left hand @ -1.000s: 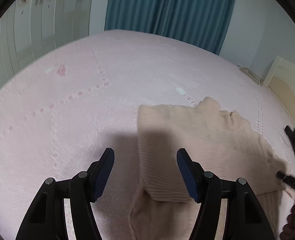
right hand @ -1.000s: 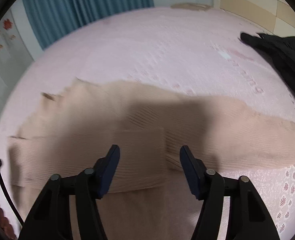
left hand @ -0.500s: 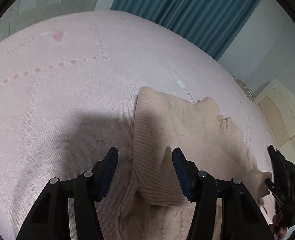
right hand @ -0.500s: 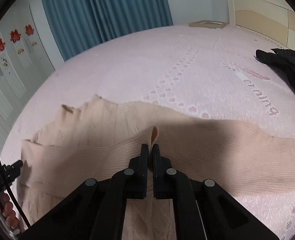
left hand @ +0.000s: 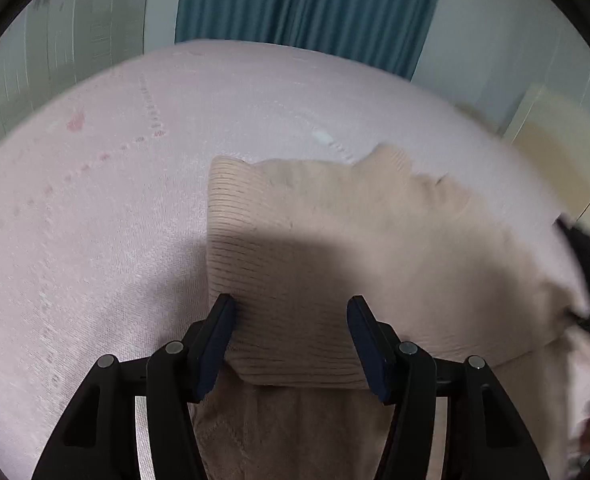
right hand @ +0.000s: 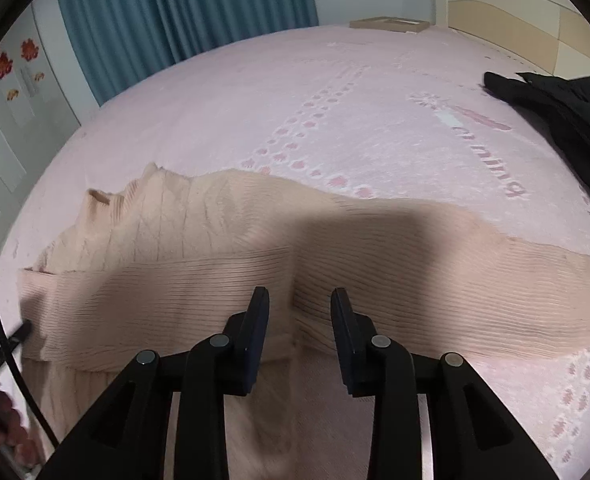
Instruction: Fold small clothes
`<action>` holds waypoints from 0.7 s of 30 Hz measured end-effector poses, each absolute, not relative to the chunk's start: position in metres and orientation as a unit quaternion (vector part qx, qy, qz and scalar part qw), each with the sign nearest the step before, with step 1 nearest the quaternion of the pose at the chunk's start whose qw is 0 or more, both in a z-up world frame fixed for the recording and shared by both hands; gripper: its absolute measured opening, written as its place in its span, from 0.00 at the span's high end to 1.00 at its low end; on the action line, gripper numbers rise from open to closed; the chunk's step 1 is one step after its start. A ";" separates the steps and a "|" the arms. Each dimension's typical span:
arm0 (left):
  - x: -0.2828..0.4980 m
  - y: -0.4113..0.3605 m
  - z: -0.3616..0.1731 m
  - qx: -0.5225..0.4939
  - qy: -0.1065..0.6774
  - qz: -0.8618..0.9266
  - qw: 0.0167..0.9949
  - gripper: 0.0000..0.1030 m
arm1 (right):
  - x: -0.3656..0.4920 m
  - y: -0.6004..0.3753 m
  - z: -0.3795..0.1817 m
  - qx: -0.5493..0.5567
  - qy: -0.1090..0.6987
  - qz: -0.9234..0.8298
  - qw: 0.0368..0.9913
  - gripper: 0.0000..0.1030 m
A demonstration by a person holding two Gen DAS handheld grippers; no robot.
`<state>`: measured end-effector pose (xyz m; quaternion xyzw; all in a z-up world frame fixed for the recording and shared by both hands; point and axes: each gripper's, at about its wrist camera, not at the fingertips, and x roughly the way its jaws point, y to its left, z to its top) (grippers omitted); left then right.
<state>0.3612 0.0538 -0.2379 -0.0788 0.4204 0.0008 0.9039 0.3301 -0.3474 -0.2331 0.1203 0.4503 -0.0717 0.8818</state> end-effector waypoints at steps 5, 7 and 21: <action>0.365 0.042 -0.238 -0.041 0.427 0.006 0.903 0.35 | 0.298 -0.395 -0.207 0.155 0.429 -0.099 0.884 0.54; 0.364 0.044 -0.236 -0.047 0.423 0.000 0.905 0.33 | 0.279 -0.423 -0.202 0.154 0.425 -0.119 0.884 0.47; 0.357 0.068 -0.220 -0.129 0.371 0.003 0.920 0.27 | 0.191 -0.582 -0.256 0.251 0.432 -0.222 0.837 0.42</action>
